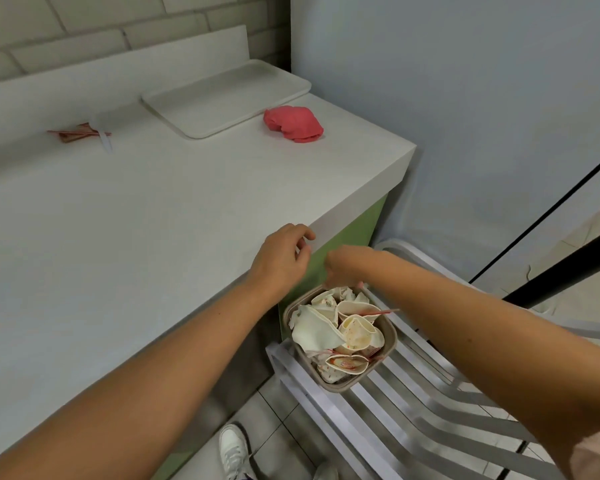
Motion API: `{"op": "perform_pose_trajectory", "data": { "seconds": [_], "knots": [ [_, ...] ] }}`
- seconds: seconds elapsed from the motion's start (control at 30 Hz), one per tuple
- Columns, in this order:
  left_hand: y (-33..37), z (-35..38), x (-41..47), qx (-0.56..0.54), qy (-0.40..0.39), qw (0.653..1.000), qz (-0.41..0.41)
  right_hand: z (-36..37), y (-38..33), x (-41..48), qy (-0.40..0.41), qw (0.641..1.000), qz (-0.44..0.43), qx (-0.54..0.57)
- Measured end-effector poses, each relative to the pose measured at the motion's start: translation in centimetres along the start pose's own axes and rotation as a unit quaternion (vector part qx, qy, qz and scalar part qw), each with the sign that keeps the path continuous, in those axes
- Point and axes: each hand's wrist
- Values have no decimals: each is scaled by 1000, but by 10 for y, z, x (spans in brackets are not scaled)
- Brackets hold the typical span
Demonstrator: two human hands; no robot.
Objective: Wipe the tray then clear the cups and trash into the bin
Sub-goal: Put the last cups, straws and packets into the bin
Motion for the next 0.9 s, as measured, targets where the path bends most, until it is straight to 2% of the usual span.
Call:
{"op": "perform_pose_trajectory", "data": {
  "seconds": [0.17, 0.33, 0.5, 0.9],
  "knots": [
    [4, -36, 15, 42, 42, 998, 0, -56, -10, -17, -67, 997, 0, 27],
    [-13, -85, 32, 64, 93, 993, -23, -116, -40, -32, 12, 998, -49, 22],
    [-60, -138, 47, 107, 86, 987, -84, -157, -87, -17, 109, 989, -88, 55],
    [-205, -252, 56, 165, 65, 961, -214, -226, -205, 67, 142, 980, -127, 55]
  ]
}}
Point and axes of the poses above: each hand's wrist, its own x-axis towards the middle knuckle, its own z-axis out of the palm, y = z × x, and after that the axes turned 5 degrees about -y, right-handed
